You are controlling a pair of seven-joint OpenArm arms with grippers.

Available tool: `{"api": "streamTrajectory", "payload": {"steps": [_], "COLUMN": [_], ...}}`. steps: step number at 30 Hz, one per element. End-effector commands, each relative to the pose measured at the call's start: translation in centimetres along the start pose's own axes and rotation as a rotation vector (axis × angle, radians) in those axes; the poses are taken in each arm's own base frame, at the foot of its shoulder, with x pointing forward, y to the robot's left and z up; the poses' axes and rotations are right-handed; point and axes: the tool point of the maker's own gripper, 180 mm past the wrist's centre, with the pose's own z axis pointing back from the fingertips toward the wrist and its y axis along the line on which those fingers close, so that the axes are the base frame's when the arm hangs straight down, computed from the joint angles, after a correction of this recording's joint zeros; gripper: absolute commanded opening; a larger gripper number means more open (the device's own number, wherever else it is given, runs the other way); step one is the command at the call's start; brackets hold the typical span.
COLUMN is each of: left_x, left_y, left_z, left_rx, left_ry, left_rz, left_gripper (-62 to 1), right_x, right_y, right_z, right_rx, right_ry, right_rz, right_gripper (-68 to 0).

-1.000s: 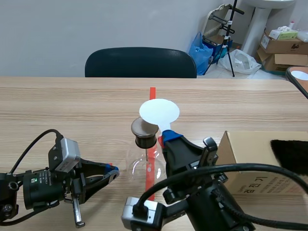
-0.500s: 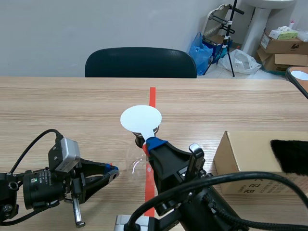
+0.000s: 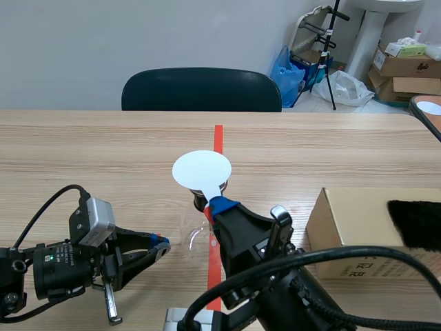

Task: Do the electroscope experiment

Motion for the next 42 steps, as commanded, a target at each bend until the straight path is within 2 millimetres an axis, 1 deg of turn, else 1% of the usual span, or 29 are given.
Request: {"api": "streamTrajectory", "payload": {"steps": [1,8,12,16,20,26,30,37,42], "left_x": [1.1,1.1,1.1,1.1,1.1,1.1,1.1,1.1,1.1], "left_y": [0.4,0.4,0.4,0.4,0.4,0.4,0.4,0.4,0.4], "left_z": [-0.4,-0.4,-0.4,-0.4,-0.4,-0.4,-0.4,-0.4,-0.4], "left_rx": [0.007,0.007,0.007,0.007,0.007,0.007,0.007,0.007,0.007], "left_ry": [-0.04,-0.04,-0.04,-0.04,-0.04,-0.04,-0.04,-0.04,-0.04], "left_rz": [-0.009,-0.009,-0.009,-0.009,-0.009,-0.009,-0.009,-0.009,-0.009], "left_gripper": [-56.9,-56.9,-56.9,-56.9,-56.9,-56.9,-56.9,-56.9,-56.9], "right_x": [-0.3,-0.3,-0.9,-2.4,-4.3,-7.5,-9.2,-10.4,-10.7], "right_y": [-0.6,-0.6,-0.6,-0.6,-0.7,-0.7,-0.7,-0.7,-0.7], "right_z": [-0.1,-0.1,-0.1,0.0,0.3,1.4,2.2,3.0,3.2], "right_rx": [-0.022,-0.022,-0.022,-0.023,-0.023,-0.024,-0.025,-0.025,-0.025], "right_ry": [-0.004,-0.003,0.031,0.114,0.224,0.411,0.512,0.594,0.612], "right_rz": [0.014,0.014,0.014,0.013,0.012,0.009,0.008,0.007,0.007], "right_gripper": [-66.5,-66.5,-66.5,-66.5,-66.5,-66.5,-66.5,-66.5,-66.5]}}
